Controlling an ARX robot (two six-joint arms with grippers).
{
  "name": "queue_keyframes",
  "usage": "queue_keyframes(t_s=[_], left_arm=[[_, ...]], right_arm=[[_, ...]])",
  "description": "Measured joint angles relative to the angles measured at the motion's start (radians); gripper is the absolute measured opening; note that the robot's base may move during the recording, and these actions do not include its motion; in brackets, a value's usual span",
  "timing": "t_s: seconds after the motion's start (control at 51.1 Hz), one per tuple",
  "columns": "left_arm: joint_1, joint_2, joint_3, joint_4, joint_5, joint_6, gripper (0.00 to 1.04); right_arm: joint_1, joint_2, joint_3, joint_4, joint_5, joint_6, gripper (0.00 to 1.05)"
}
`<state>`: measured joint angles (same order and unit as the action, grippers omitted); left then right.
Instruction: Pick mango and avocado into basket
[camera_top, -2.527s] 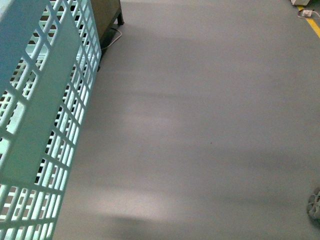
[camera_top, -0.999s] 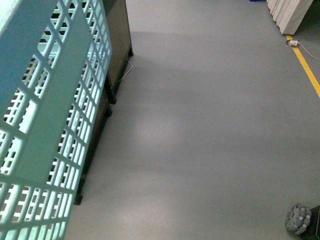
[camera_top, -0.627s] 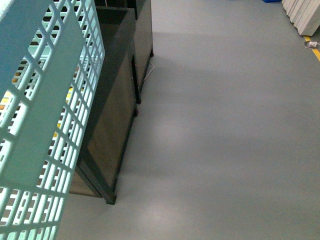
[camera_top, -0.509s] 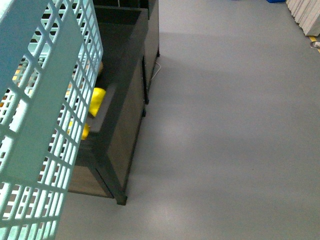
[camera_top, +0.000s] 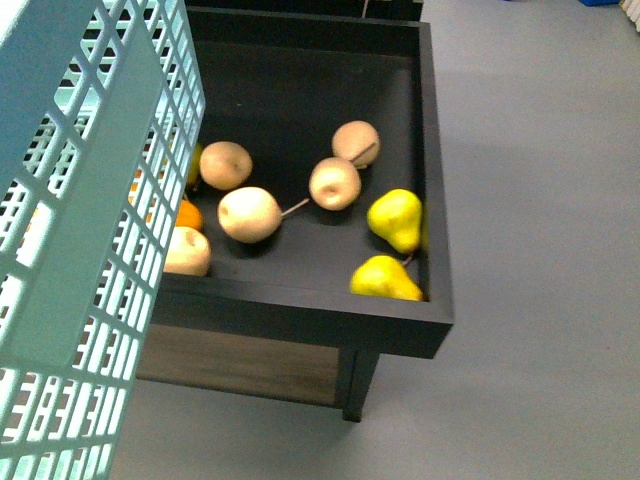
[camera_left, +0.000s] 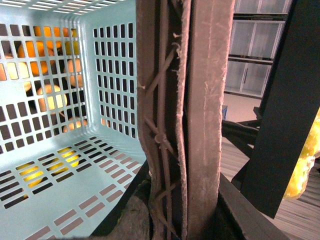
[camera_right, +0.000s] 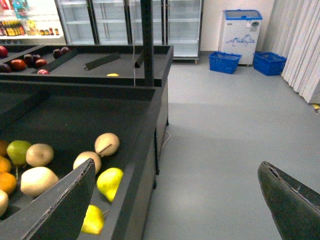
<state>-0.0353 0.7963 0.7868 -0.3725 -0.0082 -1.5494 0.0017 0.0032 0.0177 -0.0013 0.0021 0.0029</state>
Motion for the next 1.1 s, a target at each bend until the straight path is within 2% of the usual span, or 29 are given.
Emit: queue_keyframes(t_s=[1.097], left_arm=[[0.001, 0.001, 0.0, 0.0, 0.0, 0.0, 0.21]], right_arm=[[0.0, 0.0, 0.0, -0.001, 0.0, 0.0, 0.96]])
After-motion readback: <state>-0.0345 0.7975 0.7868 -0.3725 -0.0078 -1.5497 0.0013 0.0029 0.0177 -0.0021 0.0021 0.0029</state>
